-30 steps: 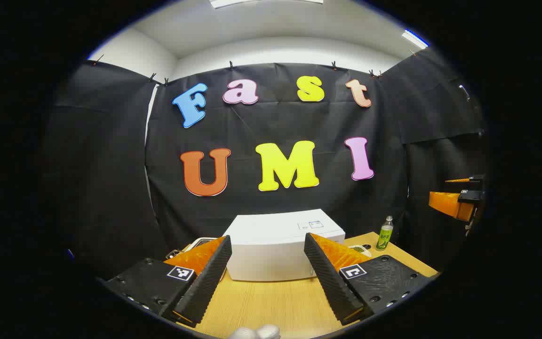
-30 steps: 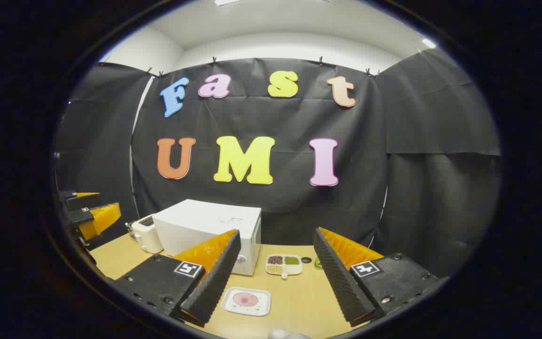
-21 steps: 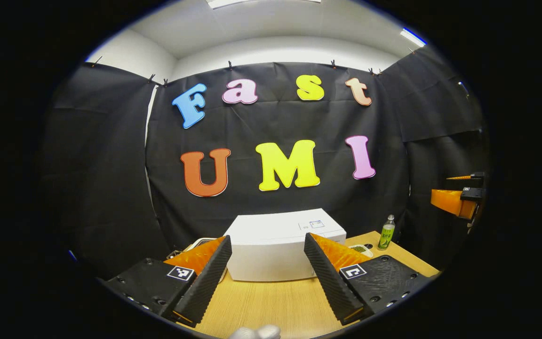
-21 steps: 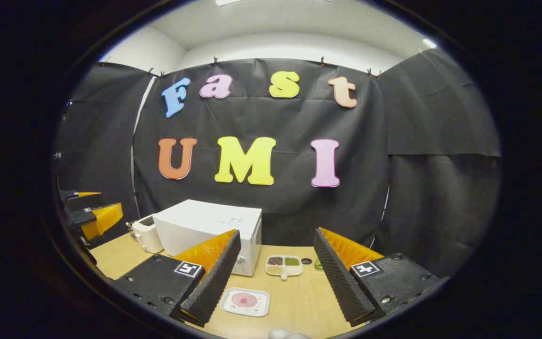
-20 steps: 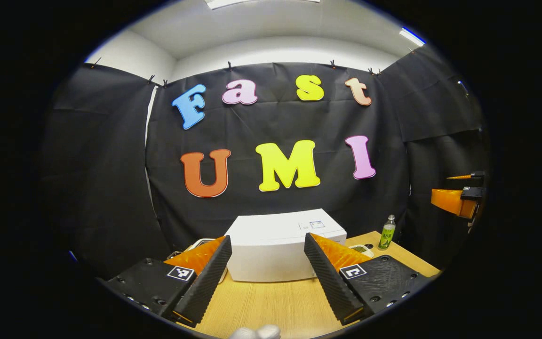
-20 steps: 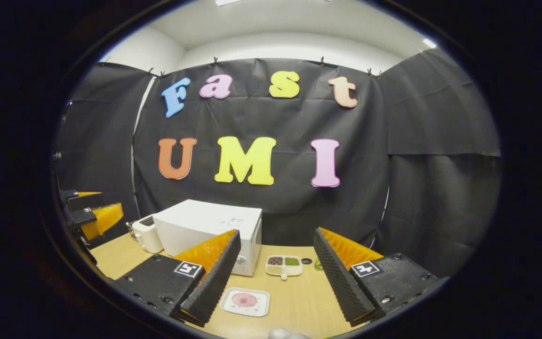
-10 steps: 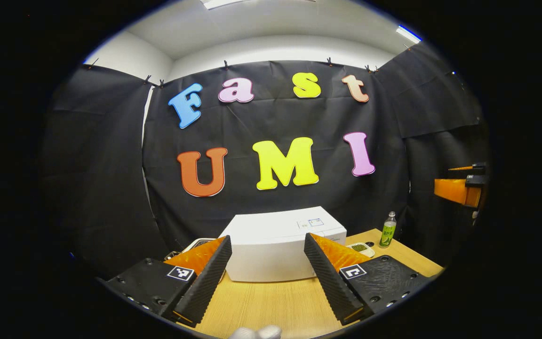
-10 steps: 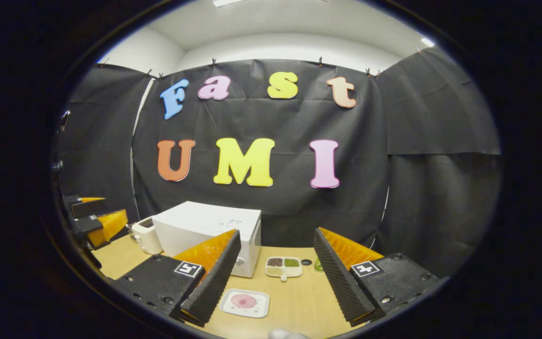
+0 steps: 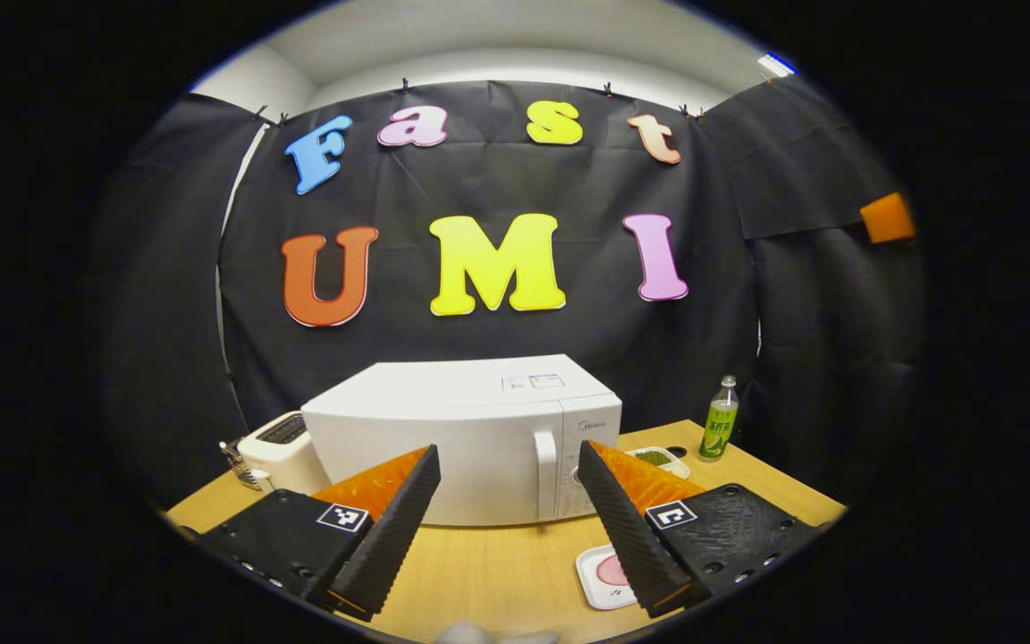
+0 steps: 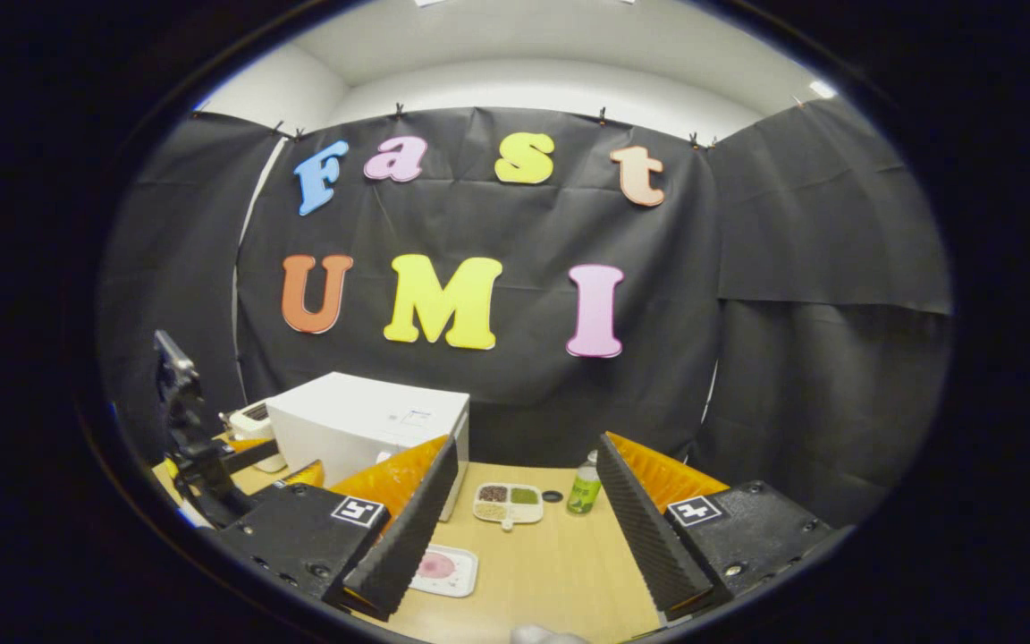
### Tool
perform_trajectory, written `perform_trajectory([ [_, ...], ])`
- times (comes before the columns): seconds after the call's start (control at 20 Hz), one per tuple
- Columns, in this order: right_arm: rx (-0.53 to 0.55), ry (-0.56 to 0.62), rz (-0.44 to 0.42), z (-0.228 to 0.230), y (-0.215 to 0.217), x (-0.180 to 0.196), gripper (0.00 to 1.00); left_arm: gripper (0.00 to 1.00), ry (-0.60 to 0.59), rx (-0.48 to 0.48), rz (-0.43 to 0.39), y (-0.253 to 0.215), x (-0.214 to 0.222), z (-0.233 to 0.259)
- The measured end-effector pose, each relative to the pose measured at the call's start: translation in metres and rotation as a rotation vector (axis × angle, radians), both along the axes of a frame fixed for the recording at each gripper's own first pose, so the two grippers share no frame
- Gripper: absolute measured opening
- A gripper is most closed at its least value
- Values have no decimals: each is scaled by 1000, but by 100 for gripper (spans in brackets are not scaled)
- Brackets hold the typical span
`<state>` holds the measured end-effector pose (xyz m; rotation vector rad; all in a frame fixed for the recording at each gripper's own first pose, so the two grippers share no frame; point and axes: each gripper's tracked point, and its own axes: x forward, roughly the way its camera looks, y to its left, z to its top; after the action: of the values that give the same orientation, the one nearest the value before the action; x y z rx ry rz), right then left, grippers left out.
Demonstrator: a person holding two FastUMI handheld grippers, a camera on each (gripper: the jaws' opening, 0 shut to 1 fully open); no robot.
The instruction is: Open the microwave oven with the left hand, put the food in, and close the microwave oven.
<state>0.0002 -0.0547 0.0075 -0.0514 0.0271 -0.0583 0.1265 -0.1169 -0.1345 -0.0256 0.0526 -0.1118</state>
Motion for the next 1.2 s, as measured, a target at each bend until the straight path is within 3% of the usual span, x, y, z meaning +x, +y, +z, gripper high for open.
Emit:
perform_trajectory([
  [0.05, -11, 6, -8, 0, -4, -1, 92, 89, 8, 2, -5, -10, 14, -13],
  [0.1, -24, 14, -18, -2, -9, -2, 92, 96, 19, 4, -6, -19, 29, -24],
  [0.2, -41, 34, -32, -7, -18, -1, 92, 96, 35, 11, -6, -32, 61, -47],
  [0.25, -41, 46, -38, -9, -21, -1, 100, 86, 43, 16, -1, -37, 75, -57],
  [0.3, -35, 56, -39, -13, -23, -1, 100, 92, 46, 22, 2, -43, 90, -67],
  [0.45, -21, 69, -60, -19, -33, 3, 100, 85, 55, 42, 3, -52, 124, -89],
  [0.55, -19, 88, -71, -26, -38, 7, 100, 67, 59, 14, 0, -51, 138, -97],
  [0.65, -22, 105, -70, -30, -40, 11, 100, 68, 45, -30, 17, -45, 145, -95],
  [0.7, -26, 109, -69, -31, -41, 13, 97, 51, 52, -51, 12, -43, 147, -95],
  [0.85, -38, 122, -49, -33, -35, 21, 97, 39, 48, -74, -12, -54, 152, -95],
  [0.9, -46, 126, -38, -35, -32, 25, 96, 24, 40, -40, -7, -54, 154, -95],
  [1.15, -53, 135, 16, -34, -17, 35, 100, 9, 63, -54, 1, -52, 146, -97],
  [1.2, -59, 135, 23, -34, -16, 36, 100, 0, 70, -61, -4, -51, 146, -96],
])
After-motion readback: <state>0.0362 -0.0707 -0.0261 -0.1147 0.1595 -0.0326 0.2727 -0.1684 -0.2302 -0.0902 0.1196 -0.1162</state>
